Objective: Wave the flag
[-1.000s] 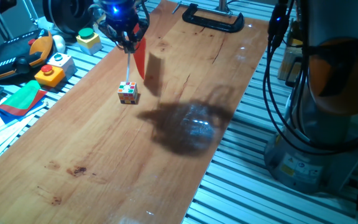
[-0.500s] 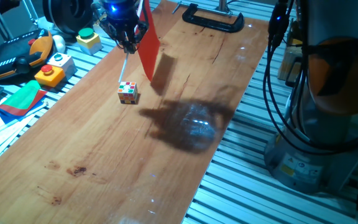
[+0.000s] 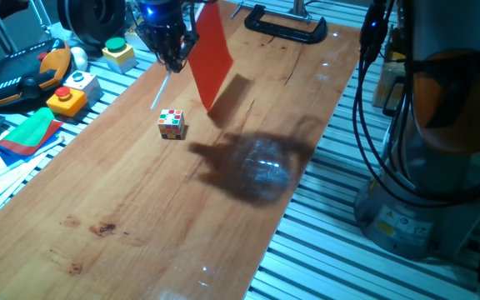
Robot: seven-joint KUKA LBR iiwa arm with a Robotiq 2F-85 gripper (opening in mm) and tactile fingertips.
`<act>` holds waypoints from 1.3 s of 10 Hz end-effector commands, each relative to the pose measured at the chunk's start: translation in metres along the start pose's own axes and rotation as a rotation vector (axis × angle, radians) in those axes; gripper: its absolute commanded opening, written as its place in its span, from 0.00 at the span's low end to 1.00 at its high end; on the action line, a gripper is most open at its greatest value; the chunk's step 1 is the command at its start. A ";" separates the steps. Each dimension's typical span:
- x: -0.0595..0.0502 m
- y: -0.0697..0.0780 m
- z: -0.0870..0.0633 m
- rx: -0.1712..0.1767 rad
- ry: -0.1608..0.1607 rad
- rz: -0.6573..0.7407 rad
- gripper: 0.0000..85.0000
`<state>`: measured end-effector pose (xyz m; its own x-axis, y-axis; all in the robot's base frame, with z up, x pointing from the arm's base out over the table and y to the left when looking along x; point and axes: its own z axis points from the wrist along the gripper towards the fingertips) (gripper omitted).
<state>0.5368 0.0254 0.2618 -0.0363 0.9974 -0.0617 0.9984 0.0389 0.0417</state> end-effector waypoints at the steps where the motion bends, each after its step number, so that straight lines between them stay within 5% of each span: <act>1: 0.000 0.000 -0.001 0.018 -0.020 0.302 0.01; 6: 0.000 0.000 -0.001 0.025 -0.029 0.296 0.01; 13: -0.001 -0.001 0.008 0.036 0.019 0.217 0.01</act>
<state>0.5357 0.0244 0.2541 0.1788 0.9832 -0.0368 0.9838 -0.1783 0.0161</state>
